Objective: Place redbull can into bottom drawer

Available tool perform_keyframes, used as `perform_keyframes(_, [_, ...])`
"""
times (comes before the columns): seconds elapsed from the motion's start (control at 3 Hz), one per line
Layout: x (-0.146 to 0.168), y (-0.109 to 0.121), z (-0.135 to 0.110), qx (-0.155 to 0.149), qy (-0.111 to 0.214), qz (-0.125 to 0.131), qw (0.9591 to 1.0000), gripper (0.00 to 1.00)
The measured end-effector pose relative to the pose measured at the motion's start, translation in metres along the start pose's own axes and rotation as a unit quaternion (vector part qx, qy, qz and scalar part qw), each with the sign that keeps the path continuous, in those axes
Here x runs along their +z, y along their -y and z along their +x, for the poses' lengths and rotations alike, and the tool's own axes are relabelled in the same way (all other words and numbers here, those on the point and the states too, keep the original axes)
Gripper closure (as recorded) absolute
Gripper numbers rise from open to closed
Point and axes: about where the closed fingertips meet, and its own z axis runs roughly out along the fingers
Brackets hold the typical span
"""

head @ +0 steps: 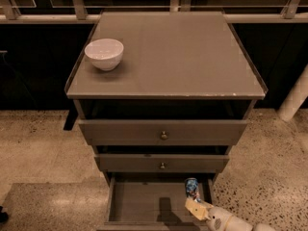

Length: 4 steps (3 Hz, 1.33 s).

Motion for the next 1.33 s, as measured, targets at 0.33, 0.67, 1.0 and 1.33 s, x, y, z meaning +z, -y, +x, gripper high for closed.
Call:
perform_keyframes(0.33, [0.018,0.035,0.008,0.029,0.008,0.004,0.9996,1.00])
perform_keyframes(0.67, [0.046,0.094,0.021,0.080,0.022,0.017,0.9964,1.00])
perform_keyframes(1.0, [0.075,0.134,0.028,0.095,0.024,0.043,0.9943,1.00])
perform_keyframes(1.33, [0.104,0.162,0.027,0.082,0.008,0.078,0.9935,1.00])
